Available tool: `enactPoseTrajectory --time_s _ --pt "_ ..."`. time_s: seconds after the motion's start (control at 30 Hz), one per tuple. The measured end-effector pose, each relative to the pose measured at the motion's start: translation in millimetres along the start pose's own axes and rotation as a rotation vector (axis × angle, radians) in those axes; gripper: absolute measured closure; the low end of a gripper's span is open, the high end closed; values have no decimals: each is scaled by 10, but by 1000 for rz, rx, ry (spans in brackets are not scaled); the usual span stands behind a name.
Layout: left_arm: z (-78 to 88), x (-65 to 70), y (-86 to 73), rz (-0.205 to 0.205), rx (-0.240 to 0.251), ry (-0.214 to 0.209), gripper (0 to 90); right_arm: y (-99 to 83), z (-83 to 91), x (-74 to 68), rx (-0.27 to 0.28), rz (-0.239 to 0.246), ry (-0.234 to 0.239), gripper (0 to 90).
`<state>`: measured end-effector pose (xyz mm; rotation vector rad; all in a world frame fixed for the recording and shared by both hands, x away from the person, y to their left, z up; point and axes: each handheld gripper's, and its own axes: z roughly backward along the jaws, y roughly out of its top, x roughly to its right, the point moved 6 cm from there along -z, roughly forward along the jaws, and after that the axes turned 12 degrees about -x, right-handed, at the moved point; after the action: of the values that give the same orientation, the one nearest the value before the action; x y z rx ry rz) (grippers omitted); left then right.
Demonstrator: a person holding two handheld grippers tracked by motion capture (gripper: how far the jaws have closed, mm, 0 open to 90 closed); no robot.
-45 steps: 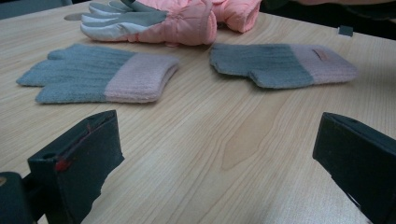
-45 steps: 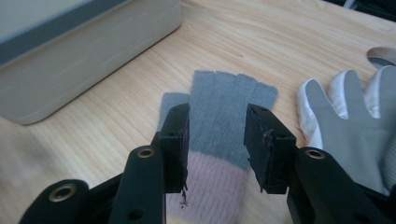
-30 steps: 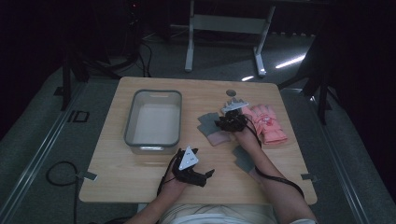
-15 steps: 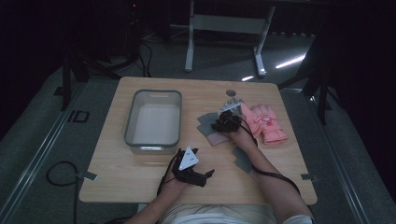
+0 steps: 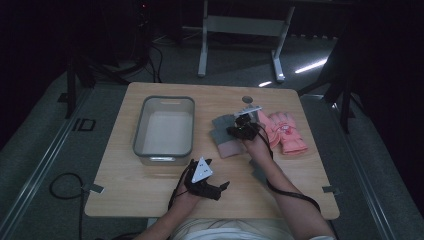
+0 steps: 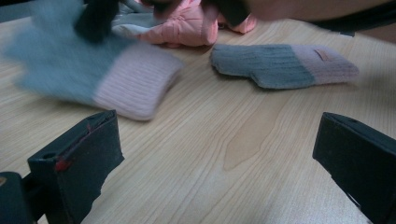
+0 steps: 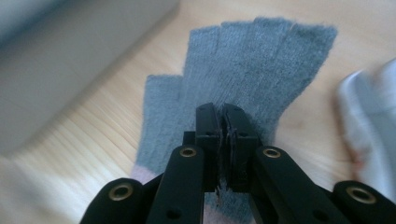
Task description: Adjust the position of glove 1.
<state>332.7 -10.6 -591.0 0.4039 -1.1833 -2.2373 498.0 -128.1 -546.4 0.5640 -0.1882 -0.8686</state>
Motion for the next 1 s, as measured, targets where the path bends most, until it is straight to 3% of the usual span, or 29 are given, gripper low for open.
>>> enactPoseTrajectory --time_s 0.07,0.1,0.17,0.3,0.33,0.37,0.43,0.5,0.67,0.8,1.0 --pt "1 7 1 -8 3 5 7 23 183 -75 53 -12 -25 858" --pt "1 7 1 -8 3 5 7 23 183 -75 53 -12 -25 858" --pt "0 14 1 -17 3 9 7 0 412 -177 120 -72 -26 859" --pt "1 6 1 -4 4 5 7 -135 559 -292 162 -148 -48 860" --pt "1 6 1 -4 4 5 7 -135 559 -292 162 -148 -48 860" --pt "3 3 1 -5 5 5 7 -241 563 -322 169 -194 -51 860" --pt "3 8 1 -9 5 6 7 -350 535 -352 168 -217 -66 859" --pt "7 11 3 -13 12 4 7 -442 485 -380 162 -238 -42 859" --pt "10 3 4 -11 17 4 7 -640 394 -427 151 -263 -68 859" --pt "7 9 4 -12 14 6 7 -809 329 -481 146 -304 -49 859" --pt "8 6 3 -14 12 8 7 -967 237 -577 130 -315 -42 859"
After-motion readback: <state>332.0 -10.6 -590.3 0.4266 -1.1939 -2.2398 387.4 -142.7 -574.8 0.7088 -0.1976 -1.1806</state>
